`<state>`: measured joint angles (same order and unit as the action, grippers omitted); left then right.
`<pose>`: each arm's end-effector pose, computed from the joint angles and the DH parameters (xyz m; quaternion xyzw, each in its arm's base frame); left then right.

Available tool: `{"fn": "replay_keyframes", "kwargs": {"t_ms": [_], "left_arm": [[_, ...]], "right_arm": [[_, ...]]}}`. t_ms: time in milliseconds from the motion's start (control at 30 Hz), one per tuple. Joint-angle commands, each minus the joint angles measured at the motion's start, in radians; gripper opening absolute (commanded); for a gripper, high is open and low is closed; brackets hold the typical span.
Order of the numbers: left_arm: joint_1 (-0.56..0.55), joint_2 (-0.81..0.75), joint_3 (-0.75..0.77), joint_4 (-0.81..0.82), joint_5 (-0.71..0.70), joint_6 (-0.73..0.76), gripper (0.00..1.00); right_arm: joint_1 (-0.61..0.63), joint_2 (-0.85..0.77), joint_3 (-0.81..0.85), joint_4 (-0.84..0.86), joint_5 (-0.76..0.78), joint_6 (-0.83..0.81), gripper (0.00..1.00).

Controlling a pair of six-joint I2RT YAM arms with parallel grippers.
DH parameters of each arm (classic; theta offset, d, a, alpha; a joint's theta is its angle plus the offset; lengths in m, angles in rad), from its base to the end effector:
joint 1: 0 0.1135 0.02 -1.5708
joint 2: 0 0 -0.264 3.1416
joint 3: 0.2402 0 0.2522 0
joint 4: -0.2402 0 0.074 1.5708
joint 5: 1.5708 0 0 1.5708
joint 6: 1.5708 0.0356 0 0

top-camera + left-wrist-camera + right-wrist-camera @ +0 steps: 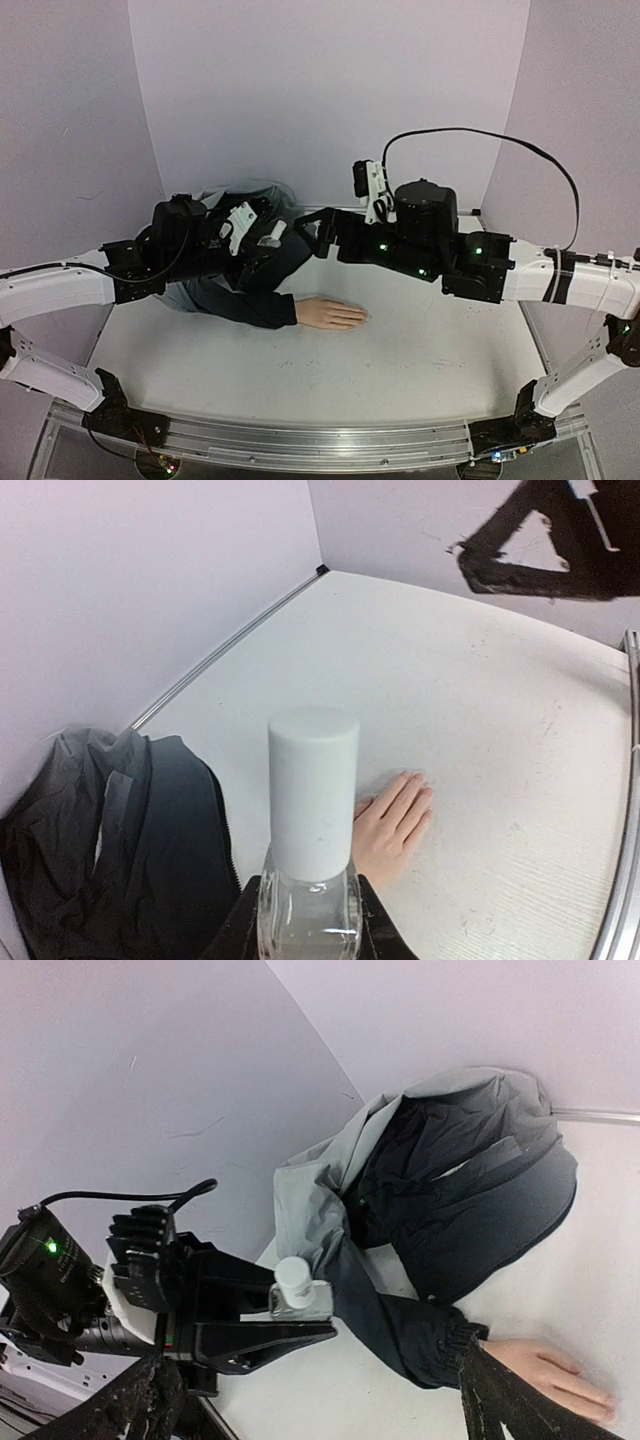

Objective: Paint the nails

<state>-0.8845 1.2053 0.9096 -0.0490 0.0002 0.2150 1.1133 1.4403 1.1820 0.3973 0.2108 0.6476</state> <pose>0.1778 -0.2171 0.3090 0.4274 0.6974 -0.1891 0.5434 0.1593 0.3067 0.3858 -0.0734 0.6534 0.5345 0.5310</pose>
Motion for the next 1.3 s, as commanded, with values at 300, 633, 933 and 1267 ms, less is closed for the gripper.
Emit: {"fn": "replay_keyframes", "kwargs": {"t_ms": [300, 633, 933, 1267], "left_arm": [[0.005, 0.011, 0.076, 0.074, 0.762, -0.016, 0.00], [0.006, 0.031, 0.081, 0.074, 0.799, -0.022, 0.00], [0.005, 0.028, 0.079, 0.074, 0.778, -0.019, 0.00], [0.005, -0.017, 0.081, 0.078, 0.404, -0.081, 0.00]], "right_arm": [[-0.150, -0.159, -0.241, 0.347, -0.751, -0.392, 0.72], [-0.151, -0.011, -0.112, 0.383, -0.861, -0.328, 0.66], [-0.152, 0.058, -0.059, 0.389, -0.915, -0.316, 0.26], [-0.108, 0.148, -0.116, 0.457, -0.655, -0.211, 0.00]]}}
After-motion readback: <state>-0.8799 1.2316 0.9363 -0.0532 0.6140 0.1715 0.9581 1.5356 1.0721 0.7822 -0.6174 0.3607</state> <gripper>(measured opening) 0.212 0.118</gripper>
